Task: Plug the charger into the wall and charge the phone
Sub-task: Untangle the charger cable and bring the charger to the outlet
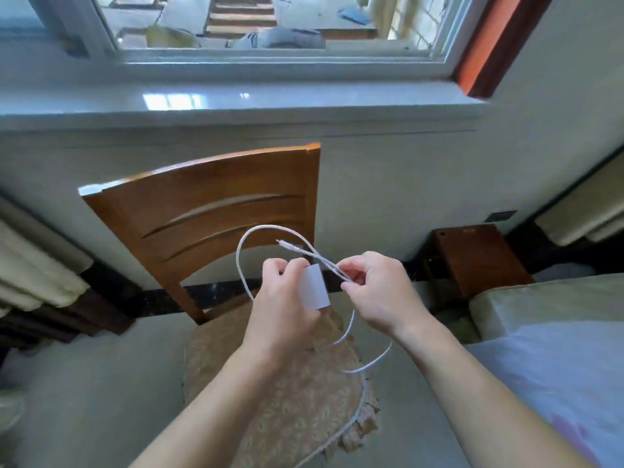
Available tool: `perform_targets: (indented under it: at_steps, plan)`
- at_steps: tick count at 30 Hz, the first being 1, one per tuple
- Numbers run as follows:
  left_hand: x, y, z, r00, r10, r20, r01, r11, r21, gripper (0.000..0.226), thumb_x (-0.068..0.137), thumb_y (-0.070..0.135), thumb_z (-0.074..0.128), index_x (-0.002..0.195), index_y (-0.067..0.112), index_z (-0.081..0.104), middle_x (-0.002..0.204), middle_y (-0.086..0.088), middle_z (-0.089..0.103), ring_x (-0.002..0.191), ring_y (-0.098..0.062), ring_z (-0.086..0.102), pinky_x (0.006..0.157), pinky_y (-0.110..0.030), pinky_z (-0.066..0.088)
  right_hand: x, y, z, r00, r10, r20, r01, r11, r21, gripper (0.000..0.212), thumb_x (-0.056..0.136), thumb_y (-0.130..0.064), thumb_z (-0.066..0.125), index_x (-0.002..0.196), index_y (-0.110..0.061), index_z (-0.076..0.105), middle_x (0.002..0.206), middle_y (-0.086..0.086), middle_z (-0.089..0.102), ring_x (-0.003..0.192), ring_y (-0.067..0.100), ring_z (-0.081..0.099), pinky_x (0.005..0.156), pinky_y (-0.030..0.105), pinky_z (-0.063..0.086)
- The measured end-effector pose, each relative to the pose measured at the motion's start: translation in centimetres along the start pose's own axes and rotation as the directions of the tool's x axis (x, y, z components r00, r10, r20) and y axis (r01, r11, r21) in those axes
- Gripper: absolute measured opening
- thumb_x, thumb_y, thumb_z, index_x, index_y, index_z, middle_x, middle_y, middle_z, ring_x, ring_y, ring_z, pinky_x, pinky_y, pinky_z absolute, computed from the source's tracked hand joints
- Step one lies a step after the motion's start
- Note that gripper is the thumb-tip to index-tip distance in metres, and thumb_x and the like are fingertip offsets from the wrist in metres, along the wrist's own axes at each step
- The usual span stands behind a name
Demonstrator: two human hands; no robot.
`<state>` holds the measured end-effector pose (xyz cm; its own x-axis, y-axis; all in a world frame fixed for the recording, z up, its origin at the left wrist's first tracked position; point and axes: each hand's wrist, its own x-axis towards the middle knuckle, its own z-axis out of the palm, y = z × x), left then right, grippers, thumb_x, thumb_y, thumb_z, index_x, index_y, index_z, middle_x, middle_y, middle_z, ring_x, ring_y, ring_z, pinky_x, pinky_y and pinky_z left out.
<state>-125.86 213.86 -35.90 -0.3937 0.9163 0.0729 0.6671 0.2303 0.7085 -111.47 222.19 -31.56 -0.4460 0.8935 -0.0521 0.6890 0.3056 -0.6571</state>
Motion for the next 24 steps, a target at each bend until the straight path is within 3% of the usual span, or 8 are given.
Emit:
perform_targets:
  at_steps: [4, 9, 13, 17, 20, 24]
  plan:
    - [-0.1, 5.6, 0.3, 0.997, 0.060, 0.050, -0.060, 0.998, -0.009, 0.057, 0.071, 0.022, 0.078, 0.122, 0.026, 0.055, 0.112, 0.003, 0.041, 0.090, -0.024, 0.059, 0.078, -0.035, 0.053, -2.4, 0.9, -5.3, 0.995, 0.066, -0.078, -0.062, 0.997, 0.053, 0.024, 0.077, -0.003, 0.069, 0.092, -0.019, 0.079, 0.085, 0.001, 0.072, 0.084, 0.022, 0.066, 0.082, 0.035, 0.055]
    - [-2.7, 13.1, 2.1, 0.982, 0.146, 0.122, -0.141, 0.989, -0.052, 0.058, 0.069, 0.026, 0.077, 0.123, 0.029, 0.053, 0.113, 0.008, 0.039, 0.092, -0.018, 0.057, 0.080, -0.032, 0.053, -7.4, 3.9, -11.5, 0.970, 0.161, -0.182, -0.141, 0.983, 0.119, 0.027, 0.076, -0.003, 0.071, 0.094, -0.020, 0.080, 0.084, -0.005, 0.071, 0.080, 0.014, 0.066, 0.080, 0.027, 0.053]
    - [-6.0, 19.0, 4.9, 0.957, 0.224, 0.184, -0.213, 0.974, -0.075, 0.063, 0.069, 0.023, 0.081, 0.127, 0.026, 0.055, 0.116, 0.007, 0.041, 0.093, -0.011, 0.051, 0.079, -0.022, 0.044, -12.5, 7.8, -16.0, 0.935, 0.226, -0.272, -0.180, 0.966, 0.185, 0.026, 0.077, -0.004, 0.073, 0.096, -0.019, 0.080, 0.086, -0.006, 0.074, 0.080, 0.011, 0.068, 0.078, 0.026, 0.054]
    - [-10.3, 24.6, 8.5, 0.919, 0.302, 0.254, -0.281, 0.953, -0.116, 0.066, 0.071, 0.026, 0.082, 0.131, 0.032, 0.054, 0.118, 0.012, 0.042, 0.088, 0.008, 0.042, 0.073, -0.007, 0.036, -18.8, 12.4, -20.4, 0.902, 0.305, -0.304, -0.242, 0.943, 0.229, 0.025, 0.080, -0.008, 0.073, 0.098, -0.025, 0.078, 0.081, -0.017, 0.068, 0.071, -0.004, 0.062, 0.067, 0.012, 0.047]
    - [-13.5, 28.7, 11.5, 0.884, 0.365, 0.290, -0.339, 0.931, -0.139, 0.067, 0.070, 0.026, 0.082, 0.130, 0.033, 0.054, 0.116, 0.014, 0.045, 0.092, 0.010, 0.041, 0.075, 0.002, 0.034, -23.7, 15.9, -23.6, 0.868, 0.364, -0.338, -0.285, 0.922, 0.263, 0.024, 0.082, -0.009, 0.072, 0.097, -0.026, 0.078, 0.082, -0.018, 0.068, 0.075, -0.002, 0.063, 0.069, 0.016, 0.050]
    - [-17.3, 33.9, 16.0, 0.844, 0.389, 0.370, -0.351, 0.921, -0.168, 0.065, 0.071, 0.027, 0.079, 0.129, 0.037, 0.053, 0.115, 0.020, 0.045, 0.098, 0.018, 0.044, 0.074, -0.002, 0.036, -29.4, 20.4, -27.4, 0.818, 0.441, -0.370, -0.341, 0.889, 0.305, 0.021, 0.082, -0.011, 0.071, 0.097, -0.023, 0.079, 0.085, -0.013, 0.071, 0.080, 0.005, 0.066, 0.076, 0.026, 0.056]
